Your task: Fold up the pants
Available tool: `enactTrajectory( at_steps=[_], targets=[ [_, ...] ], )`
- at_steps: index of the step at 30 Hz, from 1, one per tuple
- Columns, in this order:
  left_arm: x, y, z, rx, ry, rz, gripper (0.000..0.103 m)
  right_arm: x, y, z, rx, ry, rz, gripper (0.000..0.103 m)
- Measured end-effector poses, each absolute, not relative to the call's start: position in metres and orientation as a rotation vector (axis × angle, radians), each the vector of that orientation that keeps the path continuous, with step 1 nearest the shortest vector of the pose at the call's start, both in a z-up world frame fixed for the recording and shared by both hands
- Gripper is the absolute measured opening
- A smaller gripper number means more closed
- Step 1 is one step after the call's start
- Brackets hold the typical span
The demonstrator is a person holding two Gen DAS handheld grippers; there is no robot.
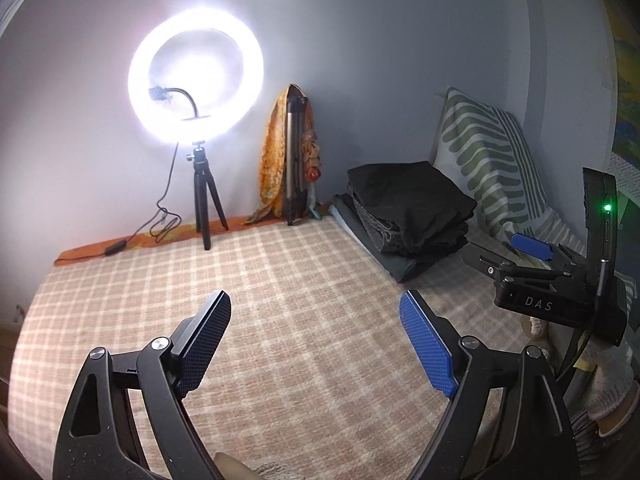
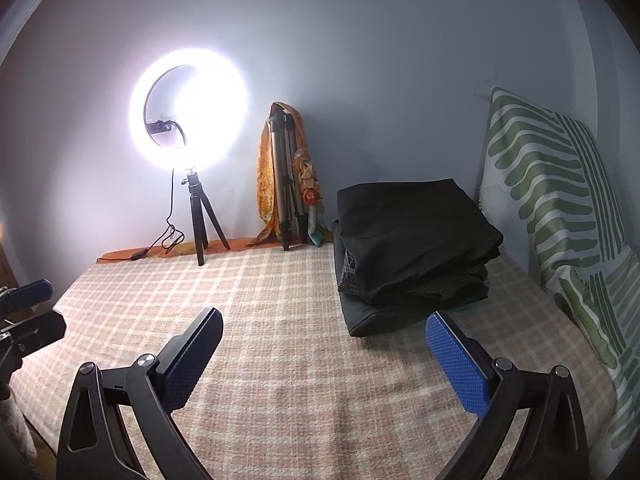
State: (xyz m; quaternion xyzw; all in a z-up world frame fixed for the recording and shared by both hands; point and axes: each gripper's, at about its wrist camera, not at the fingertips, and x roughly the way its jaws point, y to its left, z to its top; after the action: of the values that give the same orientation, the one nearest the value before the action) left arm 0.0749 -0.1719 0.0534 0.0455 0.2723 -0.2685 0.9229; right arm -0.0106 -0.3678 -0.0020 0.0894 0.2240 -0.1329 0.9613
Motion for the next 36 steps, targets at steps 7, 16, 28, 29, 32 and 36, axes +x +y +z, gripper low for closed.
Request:
enactTrajectory(
  at_steps=[7, 16, 28, 29, 32, 36],
  targets=[
    [0.0746, -0.1713, 0.0534, 0.101, 0.556, -0.548, 0.089, -0.0086, -0.368, -0.0014, 0.179, 0.447, -0.282, 0.103],
    [0.0751, -0.1713, 0.0529, 0.101, 0.559, -0.547, 0.089, -0.0084, -0.3693, -0.0029, 0.189, 0.45, -0.283, 0.103],
    [0.0755, -0.1715, 0.0541, 0.106, 0.556, -0.551, 0.089, -0.0085, -0.3701, -0.0038, 0.196, 0.451, -0.286, 0.103],
    [0.0754, -0.1714, 0.054, 0.105, 0.556, -0.55, 0.089, -0.0087, -0.3702, -0.0039, 0.198, 0.451, -0.284, 0.103],
    [0.0757, -0.1712, 0.0541, 0.106, 0.553, -0.55, 0.089, -0.0077, -0.37, -0.0044, 0.198, 0.452, -0.282, 0.103],
    [0.0756, -0.1715, 0.0548, 0.106, 0.552, -0.55, 0.089, -0.0065, -0.3695, -0.005, 0.198, 0.454, -0.278, 0.103]
  ],
)
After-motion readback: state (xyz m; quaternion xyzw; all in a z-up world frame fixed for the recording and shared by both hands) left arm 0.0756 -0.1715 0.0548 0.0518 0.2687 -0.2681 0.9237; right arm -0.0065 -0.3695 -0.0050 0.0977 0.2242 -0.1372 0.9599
